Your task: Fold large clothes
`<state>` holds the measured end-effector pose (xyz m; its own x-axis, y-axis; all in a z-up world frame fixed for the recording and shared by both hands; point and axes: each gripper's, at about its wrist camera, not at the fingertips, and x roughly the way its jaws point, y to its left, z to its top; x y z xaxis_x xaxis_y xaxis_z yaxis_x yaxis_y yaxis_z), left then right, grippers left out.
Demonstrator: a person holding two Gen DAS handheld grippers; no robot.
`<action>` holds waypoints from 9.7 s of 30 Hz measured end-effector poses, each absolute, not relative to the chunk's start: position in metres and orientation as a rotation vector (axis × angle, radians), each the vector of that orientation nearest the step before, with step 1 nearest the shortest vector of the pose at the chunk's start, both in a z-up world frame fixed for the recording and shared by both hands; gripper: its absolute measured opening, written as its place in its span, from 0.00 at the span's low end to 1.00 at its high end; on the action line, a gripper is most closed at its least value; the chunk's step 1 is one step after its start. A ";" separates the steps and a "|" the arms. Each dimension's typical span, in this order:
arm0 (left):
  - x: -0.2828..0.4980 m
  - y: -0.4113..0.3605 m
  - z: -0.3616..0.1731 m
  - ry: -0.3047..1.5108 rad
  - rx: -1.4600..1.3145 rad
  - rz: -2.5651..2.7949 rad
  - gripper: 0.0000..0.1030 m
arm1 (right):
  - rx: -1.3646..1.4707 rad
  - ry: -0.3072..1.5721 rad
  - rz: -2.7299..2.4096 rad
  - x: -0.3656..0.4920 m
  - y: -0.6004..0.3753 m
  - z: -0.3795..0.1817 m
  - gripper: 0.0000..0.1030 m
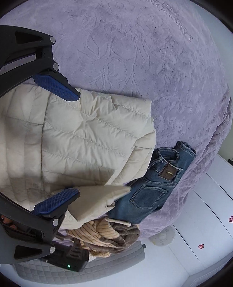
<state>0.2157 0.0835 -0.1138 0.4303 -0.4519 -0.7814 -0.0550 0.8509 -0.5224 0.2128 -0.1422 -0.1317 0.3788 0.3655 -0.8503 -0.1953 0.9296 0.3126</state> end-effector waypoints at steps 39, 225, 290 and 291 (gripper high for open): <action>0.249 0.027 -0.075 1.080 -0.667 -0.516 0.05 | 0.328 1.054 0.119 0.141 -0.270 -0.140 0.63; 0.000 0.126 -0.181 1.696 -0.300 -0.365 0.97 | 1.275 1.298 -0.165 -0.156 -0.344 -0.196 0.86; 0.285 0.099 -0.074 1.220 -0.556 -0.459 0.13 | 1.074 1.001 0.312 0.175 -0.366 -0.071 0.13; 0.291 0.097 -0.083 1.232 -0.553 -0.451 0.13 | 1.062 1.013 0.302 0.184 -0.366 -0.079 0.13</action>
<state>0.2913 0.0970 -0.0830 0.2754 -0.5999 -0.7512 0.0261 0.7858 -0.6180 0.1837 -0.3665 -0.0786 0.5384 0.6452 -0.5421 0.2435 0.4967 0.8331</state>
